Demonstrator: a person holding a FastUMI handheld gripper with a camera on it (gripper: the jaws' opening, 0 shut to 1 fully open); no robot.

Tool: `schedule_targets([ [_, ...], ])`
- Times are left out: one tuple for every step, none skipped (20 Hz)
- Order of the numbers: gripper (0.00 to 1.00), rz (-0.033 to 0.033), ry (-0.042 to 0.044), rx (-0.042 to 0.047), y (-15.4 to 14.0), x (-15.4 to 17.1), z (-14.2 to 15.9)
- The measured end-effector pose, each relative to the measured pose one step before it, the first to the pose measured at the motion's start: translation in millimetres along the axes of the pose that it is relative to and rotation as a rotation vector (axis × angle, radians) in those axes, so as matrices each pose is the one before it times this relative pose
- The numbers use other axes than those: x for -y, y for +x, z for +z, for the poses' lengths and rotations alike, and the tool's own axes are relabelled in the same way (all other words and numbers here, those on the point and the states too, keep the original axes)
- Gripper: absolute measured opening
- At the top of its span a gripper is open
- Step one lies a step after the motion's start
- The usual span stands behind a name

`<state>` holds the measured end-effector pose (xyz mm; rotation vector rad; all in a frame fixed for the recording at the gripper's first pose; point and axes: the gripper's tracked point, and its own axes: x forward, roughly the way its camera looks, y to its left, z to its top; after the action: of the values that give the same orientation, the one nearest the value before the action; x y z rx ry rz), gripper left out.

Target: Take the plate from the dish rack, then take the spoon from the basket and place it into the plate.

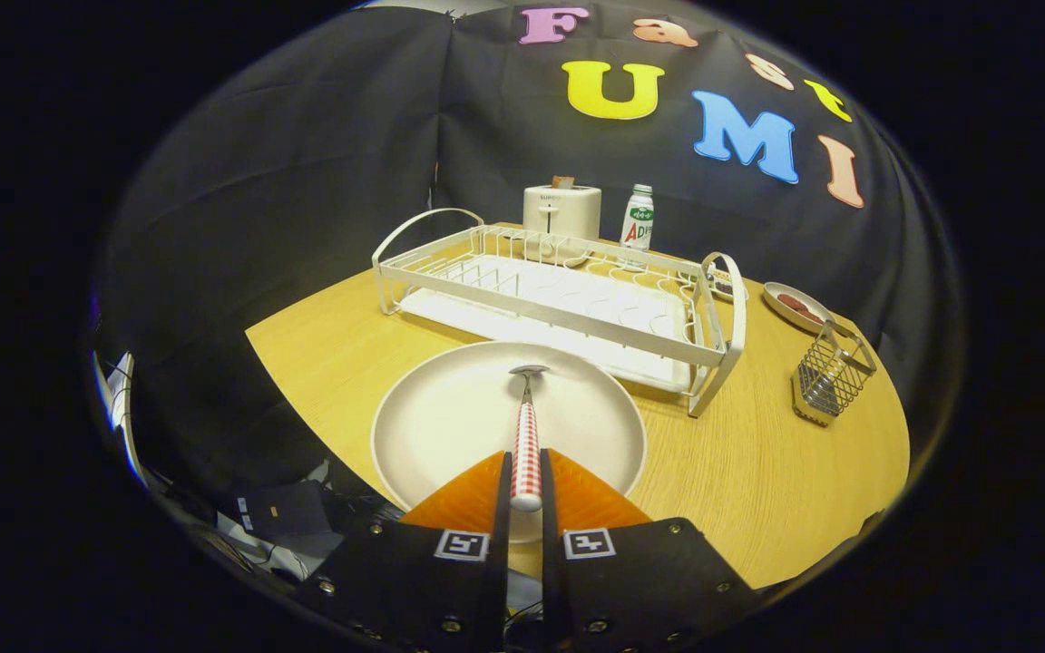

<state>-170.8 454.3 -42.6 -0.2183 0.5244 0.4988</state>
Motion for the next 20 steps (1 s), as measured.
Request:
schedule_targets([
  [0.22, 0.00329, -0.0037, 0.00552, -2.39, 1.26, 1.46],
  [0.31, 0.00257, 0.00043, 0.00515, -0.5, 1.8, 1.73],
  [0.32, 0.00218, 0.00125, 0.00433, -1.08, 1.23, 1.76],
  [0.31, -0.00164, -0.00024, 0.00382, -1.86, 2.84, 2.86],
  [0.31, -0.00317, -0.00238, 0.00579, -2.59, 1.61, 3.31],
  [0.31, -0.00513, -0.00395, 0.00945, -2.56, 3.3, 5.71],
  [0.31, -0.00835, -0.00302, 0.01164, -2.33, 3.29, 5.79],
  [0.32, -0.00979, -0.00095, 0.0219, -2.91, 5.08, 11.22],
  [0.32, -0.01327, -0.00108, 0.02355, -2.96, 5.09, 11.13],
  [0.31, -0.01473, 0.00019, 0.02753, -2.91, 5.99, 14.21],
  [0.31, -0.01443, 0.00212, 0.03111, -1.28, 5.16, 14.79],
  [0.31, -0.01776, -0.00159, 0.0333, -1.35, 5.97, 16.88],
  [0.31, -0.02291, -0.00336, 0.03539, -1.24, 6.96, 18.02],
  [0.32, -0.02394, -0.00249, 0.03485, -0.52, 8.24, 19.02],
  [0.32, -0.02887, -0.0058, 0.02705, 1.28, 7.71, 15.27],
  [0.31, -0.03425, -0.00365, 0.02829, 0.04, 10.26, 16.89],
  [0.31, -0.02314, 0.00549, 0.02763, 1.19, 6.25, 14.44],
  [0.31, -0.02074, 0.00447, 0.02444, 2.58, 5.82, 12.48],
  [0.31, -0.01661, 0.00607, 0.01746, 1.36, 4.48, 7.87],
  [0.31, -0.01834, 0.01192, 0.00973, 0.74, 5.64, 5.12],
])
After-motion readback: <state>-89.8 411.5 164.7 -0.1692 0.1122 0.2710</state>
